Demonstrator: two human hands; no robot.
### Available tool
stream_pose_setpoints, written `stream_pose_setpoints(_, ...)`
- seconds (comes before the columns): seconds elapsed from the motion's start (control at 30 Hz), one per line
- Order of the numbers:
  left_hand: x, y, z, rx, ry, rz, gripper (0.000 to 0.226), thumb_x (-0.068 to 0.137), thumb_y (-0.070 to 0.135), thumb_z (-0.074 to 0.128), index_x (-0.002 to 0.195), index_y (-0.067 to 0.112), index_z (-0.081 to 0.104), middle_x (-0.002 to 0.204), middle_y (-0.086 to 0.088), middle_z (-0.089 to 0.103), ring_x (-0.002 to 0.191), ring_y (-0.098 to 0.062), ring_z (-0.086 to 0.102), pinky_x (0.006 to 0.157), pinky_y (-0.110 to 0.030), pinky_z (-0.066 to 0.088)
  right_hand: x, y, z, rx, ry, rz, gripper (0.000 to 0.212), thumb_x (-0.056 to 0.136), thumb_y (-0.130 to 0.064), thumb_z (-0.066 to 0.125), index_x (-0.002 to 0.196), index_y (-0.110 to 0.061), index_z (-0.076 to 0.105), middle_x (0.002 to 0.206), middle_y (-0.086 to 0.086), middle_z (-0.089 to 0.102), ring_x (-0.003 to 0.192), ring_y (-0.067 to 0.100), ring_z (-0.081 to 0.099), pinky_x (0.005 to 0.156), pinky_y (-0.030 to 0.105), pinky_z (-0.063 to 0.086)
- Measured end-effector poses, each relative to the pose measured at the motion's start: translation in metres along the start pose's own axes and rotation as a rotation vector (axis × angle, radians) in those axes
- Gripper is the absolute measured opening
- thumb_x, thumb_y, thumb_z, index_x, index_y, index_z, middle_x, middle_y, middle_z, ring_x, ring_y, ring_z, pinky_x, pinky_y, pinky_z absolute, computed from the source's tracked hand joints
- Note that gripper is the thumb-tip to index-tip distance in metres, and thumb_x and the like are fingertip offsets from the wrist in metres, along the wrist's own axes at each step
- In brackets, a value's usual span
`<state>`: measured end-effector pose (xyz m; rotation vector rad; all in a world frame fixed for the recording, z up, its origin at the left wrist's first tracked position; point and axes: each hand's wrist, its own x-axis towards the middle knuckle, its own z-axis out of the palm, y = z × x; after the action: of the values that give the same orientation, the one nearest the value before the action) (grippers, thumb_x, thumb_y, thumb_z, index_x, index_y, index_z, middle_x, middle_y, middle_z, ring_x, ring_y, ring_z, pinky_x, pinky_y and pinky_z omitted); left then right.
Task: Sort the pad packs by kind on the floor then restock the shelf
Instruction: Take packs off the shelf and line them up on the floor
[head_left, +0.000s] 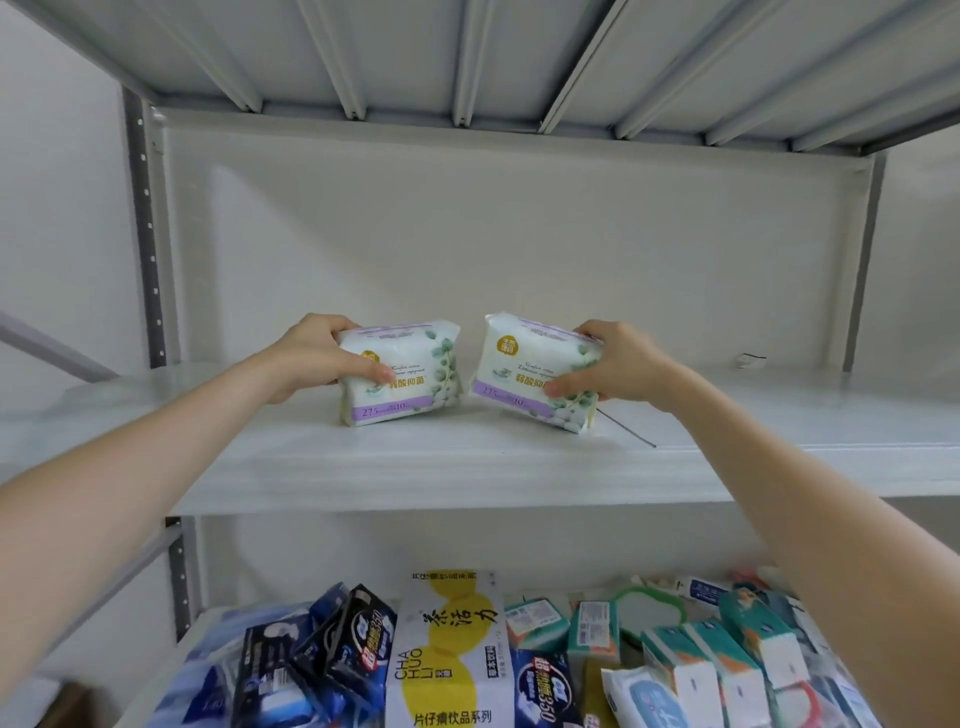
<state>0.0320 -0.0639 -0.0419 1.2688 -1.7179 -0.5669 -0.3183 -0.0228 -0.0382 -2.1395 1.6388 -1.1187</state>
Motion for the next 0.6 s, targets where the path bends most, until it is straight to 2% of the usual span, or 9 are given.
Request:
stream_pose_setpoints(0.13, -0.039, 0.015, 0.017, -0.11, 0.152, 0.004, 0.06, 0.051, 0.022, 0.095, 0.103, 0.019, 0.066, 0.097, 0.001, 0.071, 0.088, -0.011, 0.069, 0.067, -0.024, 0.054, -0.024, 0.01, -0.014, 0.186, 0.033, -0.008, 0.062, 0.05, -0.031, 0.093, 0.101, -0.022, 0.06, 0.097, 0.0, 0.07, 0.085, 0.017, 0.07, 0.073, 0.041, 0.061)
stream_pose_setpoints(0.23, -0.069, 0.032, 0.032, -0.166, 0.222, 0.019, 0.06, 0.052, 0.019, 0.094, 0.104, 0.021, 0.065, 0.096, 0.004, 0.071, 0.088, -0.01, 0.07, 0.069, -0.024, 0.053, -0.043, 0.018, -0.026, 0.234, 0.074, -0.029, 0.061, 0.048, -0.033, 0.094, 0.098, -0.025, 0.059, 0.095, -0.003, 0.069, 0.088, 0.016, 0.069, 0.079, 0.042, 0.059)
stream_pose_setpoints(0.4, -0.118, 0.069, 0.051, -0.279, 0.253, 0.068, 0.073, 0.031, 0.034, 0.094, 0.097, 0.028, 0.064, 0.086, 0.015, 0.074, 0.079, 0.001, 0.07, 0.061, -0.015, 0.054, -0.079, 0.026, -0.048, 0.313, 0.134, -0.019, 0.061, 0.048, -0.035, 0.093, 0.099, -0.027, 0.061, 0.092, -0.006, 0.069, 0.088, 0.013, 0.068, 0.08, 0.041, 0.059)
stream_pose_setpoints(0.47, -0.137, 0.08, 0.055, -0.288, 0.245, 0.083, 0.076, 0.029, 0.037, 0.094, 0.099, 0.028, 0.064, 0.086, 0.018, 0.074, 0.082, 0.0, 0.07, 0.066, -0.018, 0.054, -0.096, 0.027, -0.056, 0.353, 0.141, -0.014, 0.061, 0.048, -0.034, 0.093, 0.1, -0.027, 0.061, 0.093, -0.005, 0.07, 0.088, 0.013, 0.069, 0.079, 0.041, 0.059)
stream_pose_setpoints(0.6, -0.175, 0.093, 0.063, -0.309, 0.242, 0.077, 0.087, 0.03, 0.036, 0.096, 0.108, 0.02, 0.063, 0.102, 0.005, 0.073, 0.093, -0.01, 0.071, 0.081, -0.03, 0.056, -0.136, 0.027, -0.072, 0.398, 0.147, 0.003, 0.058, 0.047, -0.035, 0.093, 0.096, -0.029, 0.061, 0.095, -0.002, 0.071, 0.088, 0.016, 0.07, 0.079, 0.041, 0.06)
